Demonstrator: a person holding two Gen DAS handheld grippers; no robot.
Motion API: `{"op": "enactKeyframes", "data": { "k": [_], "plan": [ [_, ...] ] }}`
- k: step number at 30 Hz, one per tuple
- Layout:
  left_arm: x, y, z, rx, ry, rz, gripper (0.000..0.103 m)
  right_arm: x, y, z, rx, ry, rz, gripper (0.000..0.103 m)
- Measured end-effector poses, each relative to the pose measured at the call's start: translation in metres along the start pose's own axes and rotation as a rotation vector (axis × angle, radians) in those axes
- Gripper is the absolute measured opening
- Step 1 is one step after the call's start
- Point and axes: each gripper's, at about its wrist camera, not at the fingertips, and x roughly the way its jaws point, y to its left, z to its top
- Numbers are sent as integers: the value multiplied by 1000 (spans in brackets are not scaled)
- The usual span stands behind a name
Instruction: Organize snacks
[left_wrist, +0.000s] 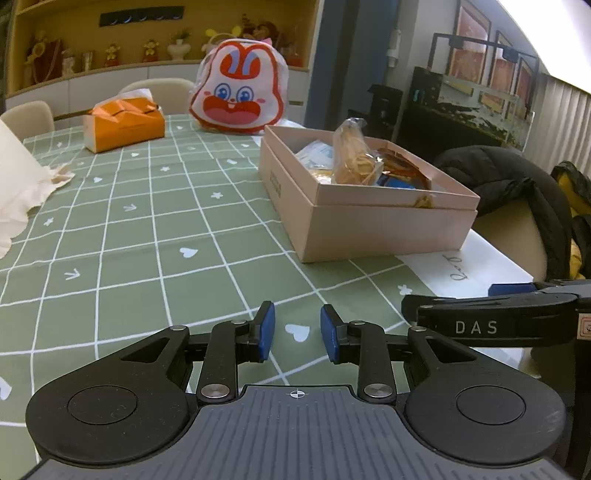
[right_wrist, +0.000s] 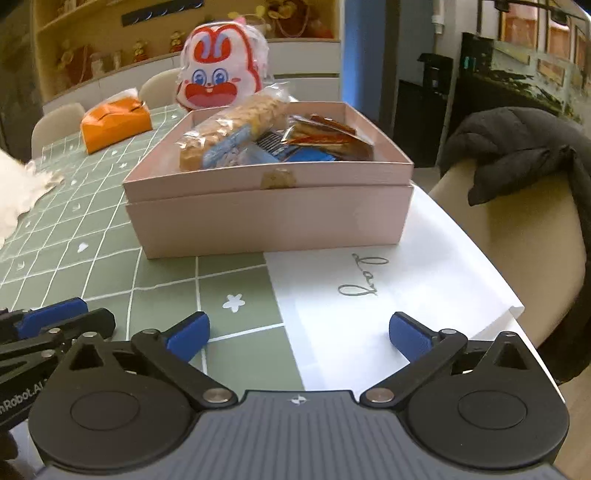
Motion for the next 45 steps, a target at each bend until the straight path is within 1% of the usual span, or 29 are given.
{"op": "enactKeyframes", "data": {
  "k": [3,10,17,23,45],
  "plan": [
    [3,-3,1,14,1,16,32,-1,0,-5,-1,-27,-3,103],
    [8,-16,1,93,10,74,32,-4,-2,-9,-9,-56,11,103],
    [7,-8,2,50,5,46,32,-4,-2,-9,-9,-56,12,103],
    [8,-11,2,69,8,58,32,-4,-2,-9,-8,-56,12,103],
    [7,-10,2,64,7,52,32,-4,-2,-9,-9,-56,12,103]
  ]
}}
